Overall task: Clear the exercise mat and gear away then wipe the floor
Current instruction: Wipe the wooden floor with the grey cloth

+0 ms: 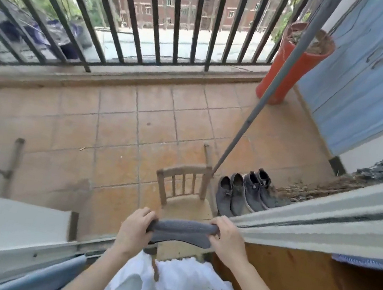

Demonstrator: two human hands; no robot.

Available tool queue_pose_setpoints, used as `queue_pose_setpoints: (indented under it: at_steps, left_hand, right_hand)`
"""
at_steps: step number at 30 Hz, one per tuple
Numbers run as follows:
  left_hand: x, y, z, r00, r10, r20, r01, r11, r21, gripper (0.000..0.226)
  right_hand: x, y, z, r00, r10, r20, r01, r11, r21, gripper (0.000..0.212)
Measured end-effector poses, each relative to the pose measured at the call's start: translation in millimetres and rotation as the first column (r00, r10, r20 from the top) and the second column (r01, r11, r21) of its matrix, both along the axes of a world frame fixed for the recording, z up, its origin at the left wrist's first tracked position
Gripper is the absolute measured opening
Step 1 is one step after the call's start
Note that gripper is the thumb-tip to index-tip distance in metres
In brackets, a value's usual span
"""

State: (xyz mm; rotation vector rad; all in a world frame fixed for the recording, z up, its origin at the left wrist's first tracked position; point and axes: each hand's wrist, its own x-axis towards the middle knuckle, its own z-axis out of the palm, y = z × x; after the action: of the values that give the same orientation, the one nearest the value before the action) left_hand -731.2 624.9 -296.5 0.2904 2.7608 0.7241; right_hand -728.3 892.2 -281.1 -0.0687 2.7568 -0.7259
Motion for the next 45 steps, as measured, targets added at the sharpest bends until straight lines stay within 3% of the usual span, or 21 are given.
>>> queue_pose_setpoints:
  at_steps: [7, 12, 20, 26, 29, 33, 36, 39, 41, 45]
  left_hand:
    - [10.9, 19.3, -59.6, 0.988, 0.145, 0.054, -0.143, 0.989, -0.034, 0.04]
    - [17.9, 21.7, -129.0, 0.962, 0.238, 0.136, -0.236, 0.971, -0.033, 0.035]
    - [1.0, 22.2, -214.8, 0.934, 0.268, 0.235, -0.275, 0.961, -0.003, 0.02]
    - [-9.4, 39.4, -256.4, 0.933, 0.266, 0.243, -0.269, 0.963, -0.021, 0.018]
    - [-11.3, 58.6, -265.7, 0.925, 0.217, 0.313, -0.21, 0.976, -0.056, 0.03]
    - [-7.5, 80.4, -273.3, 0.9, 0.157, 0.406, -0.143, 0.988, -0.066, 0.071]
    - [-5.3, 85.0, -275.2, 0.942, 0.125, 0.313, -0.091, 0.989, -0.12, 0.085]
    - [-13.7, 76.8, -277.6, 0.976, 0.181, 0.125, -0.154, 0.968, -0.196, 0.047]
    - [-24.8, 66.5, -275.6, 0.981, 0.18, 0.071, -0.163, 0.965, -0.204, 0.036]
    - [-45.3, 55.4, -270.6, 0.987, 0.157, -0.026, -0.159, 0.967, -0.198, 0.041]
  right_hand:
    - [-30.7, 1.9, -77.0, 0.985, 0.034, 0.17, -0.019, 0.996, -0.091, 0.02]
    - [-29.8, 4.6, -142.0, 0.971, 0.06, 0.233, -0.052, 0.998, -0.042, 0.022]
    - [-47.5, 15.8, -213.4, 0.974, 0.014, 0.228, -0.005, 0.999, -0.036, 0.028]
    - [-61.6, 22.1, -251.0, 0.969, 0.16, 0.19, -0.155, 0.987, -0.038, 0.02]
    - [-66.4, 23.1, -255.9, 0.978, 0.139, 0.156, -0.135, 0.99, -0.038, 0.019]
    - [-68.5, 20.3, -248.3, 0.981, 0.127, 0.146, -0.114, 0.989, -0.096, 0.023]
    - [-66.7, 14.5, -238.9, 0.984, 0.119, 0.136, -0.088, 0.973, -0.213, 0.031]
    - [-68.5, 12.2, -237.1, 0.994, 0.052, 0.097, -0.021, 0.954, -0.3, 0.032]
    - [-74.1, 13.0, -239.6, 0.997, 0.029, 0.073, -0.007, 0.959, -0.283, 0.03]
    - [-87.1, 22.6, -252.9, 0.996, 0.079, -0.03, -0.083, 0.989, -0.123, 0.033]
